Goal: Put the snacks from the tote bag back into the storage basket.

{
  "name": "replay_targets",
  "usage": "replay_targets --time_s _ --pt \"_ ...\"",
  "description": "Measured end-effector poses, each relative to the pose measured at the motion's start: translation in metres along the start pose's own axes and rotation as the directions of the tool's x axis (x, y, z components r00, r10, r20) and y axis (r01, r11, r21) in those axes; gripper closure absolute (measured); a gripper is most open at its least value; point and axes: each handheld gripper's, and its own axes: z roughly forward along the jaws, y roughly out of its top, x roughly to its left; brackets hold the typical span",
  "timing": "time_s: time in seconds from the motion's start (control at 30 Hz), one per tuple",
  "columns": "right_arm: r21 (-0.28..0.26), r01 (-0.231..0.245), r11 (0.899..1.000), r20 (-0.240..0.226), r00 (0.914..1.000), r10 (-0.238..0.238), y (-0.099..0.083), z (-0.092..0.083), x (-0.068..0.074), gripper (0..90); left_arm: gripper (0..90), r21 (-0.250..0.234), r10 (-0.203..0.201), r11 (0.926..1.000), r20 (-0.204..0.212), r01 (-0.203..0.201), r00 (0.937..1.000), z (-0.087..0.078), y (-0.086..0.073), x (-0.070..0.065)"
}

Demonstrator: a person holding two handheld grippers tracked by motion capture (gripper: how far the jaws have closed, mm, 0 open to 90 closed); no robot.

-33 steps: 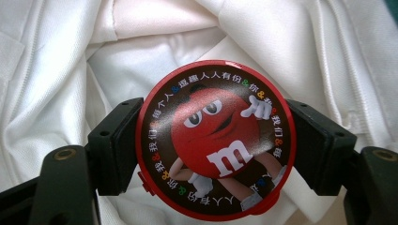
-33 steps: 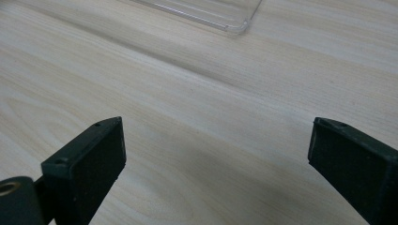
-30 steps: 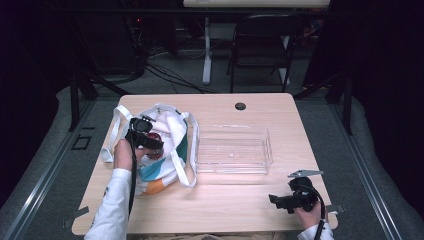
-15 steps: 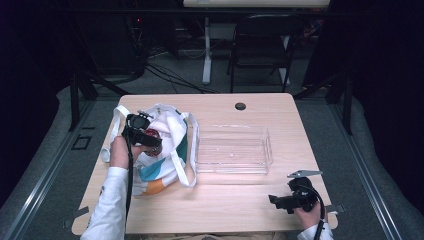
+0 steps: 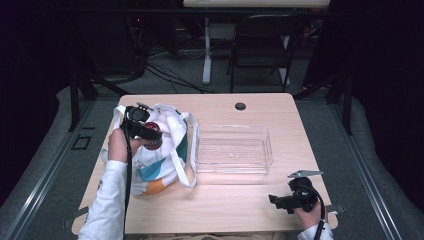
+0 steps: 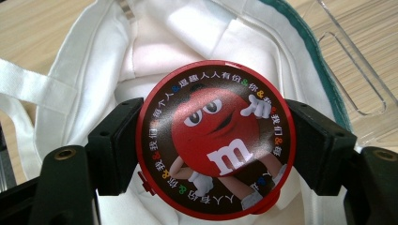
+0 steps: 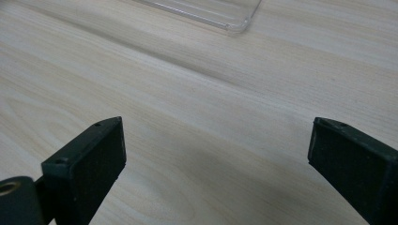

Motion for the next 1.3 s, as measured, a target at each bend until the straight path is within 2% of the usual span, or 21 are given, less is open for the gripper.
replay_targets --time_s 0.37,0.63,0.9,1.3 --pt "-0.003 -0.008 1.0 0.0 1.0 0.008 0.0 0.001 0.0 4.3 26.1 -0.013 0.008 0.9999 0.014 -0.008 0.9999 -0.006 0.011 -0.001" --pt "-0.003 -0.004 1.0 0.002 1.0 0.004 0.0 0.001 0.0 4.3 26.1 -0.03 0.029 0.9991 0.001 -0.029 0.9996 -0.019 0.024 -0.004" --pt "-0.003 -0.002 1.0 0.0 1.0 0.002 0.0 0.001 0.001 4.4 26.0 -0.046 0.055 0.9974 0.002 -0.055 0.9985 -0.027 0.036 -0.011" --pt "0.001 -0.003 1.0 0.0 1.0 0.003 0.0 0.001 0.001 4.4 26.1 -0.062 0.07 0.9957 0.006 -0.069 0.9976 -0.03 0.049 -0.023"
